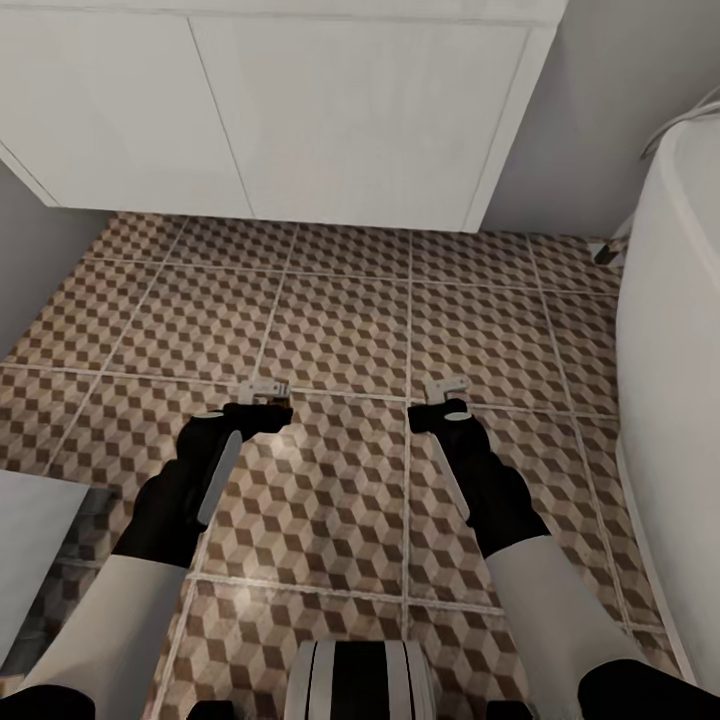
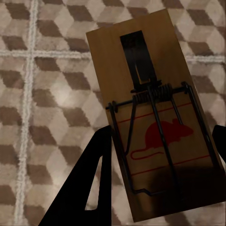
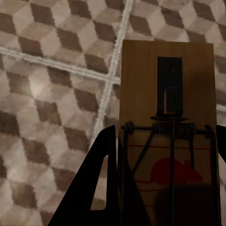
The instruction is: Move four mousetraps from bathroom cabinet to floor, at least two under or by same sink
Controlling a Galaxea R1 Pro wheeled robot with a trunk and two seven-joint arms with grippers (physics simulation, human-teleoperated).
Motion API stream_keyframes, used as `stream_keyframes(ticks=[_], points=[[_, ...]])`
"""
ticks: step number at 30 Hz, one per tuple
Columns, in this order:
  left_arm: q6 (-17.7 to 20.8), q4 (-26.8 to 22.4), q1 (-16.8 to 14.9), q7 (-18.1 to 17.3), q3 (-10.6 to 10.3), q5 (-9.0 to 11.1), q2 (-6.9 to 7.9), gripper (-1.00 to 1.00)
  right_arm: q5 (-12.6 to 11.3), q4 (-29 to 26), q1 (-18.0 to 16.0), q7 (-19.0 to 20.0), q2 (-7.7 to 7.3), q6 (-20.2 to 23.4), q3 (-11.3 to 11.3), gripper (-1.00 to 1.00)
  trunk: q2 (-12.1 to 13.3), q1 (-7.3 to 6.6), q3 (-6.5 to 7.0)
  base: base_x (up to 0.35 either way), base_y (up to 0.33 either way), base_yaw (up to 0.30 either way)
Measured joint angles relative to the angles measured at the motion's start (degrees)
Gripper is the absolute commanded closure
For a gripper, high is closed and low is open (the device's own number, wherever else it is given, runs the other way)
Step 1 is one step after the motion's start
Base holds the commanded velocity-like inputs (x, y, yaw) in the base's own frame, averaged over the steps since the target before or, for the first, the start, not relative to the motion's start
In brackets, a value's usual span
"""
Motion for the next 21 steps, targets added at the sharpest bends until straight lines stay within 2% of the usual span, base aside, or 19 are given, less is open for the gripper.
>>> stream_keyframes(ticks=[5, 11, 16, 21], points=[[3.78, -3.71, 0.00, -0.06, 0.14, -0.07, 0.00, 1.00, 0.00, -0.03, -1.27, -0.02, 0.08, 2.51, 0.02, 1.00, -0.07, 0.13, -1.11, 0.000, 0.000, 0.000], [4.59, -4.72, 0.00, -0.07, 0.36, -0.17, 0.03, 1.00, 0.00, -0.09, -2.93, -0.03, 0.12, 3.45, 0.03, 1.00, -0.15, 0.29, -2.44, 0.000, 0.000, 0.000], [5.32, -5.01, 0.00, -0.04, 0.51, -0.14, 0.84, 1.00, -0.01, -0.09, -3.86, -0.03, 0.12, 3.89, 0.03, 1.00, -0.21, 0.41, -3.55, 0.000, 0.000, 0.000], [6.86, -7.19, 0.01, -0.07, 0.39, -0.10, 1.23, 1.00, 0.01, -0.09, -5.00, -0.09, 0.12, 4.10, 0.03, 1.00, -0.22, 0.41, -3.55, 0.000, 0.000, 0.000]])
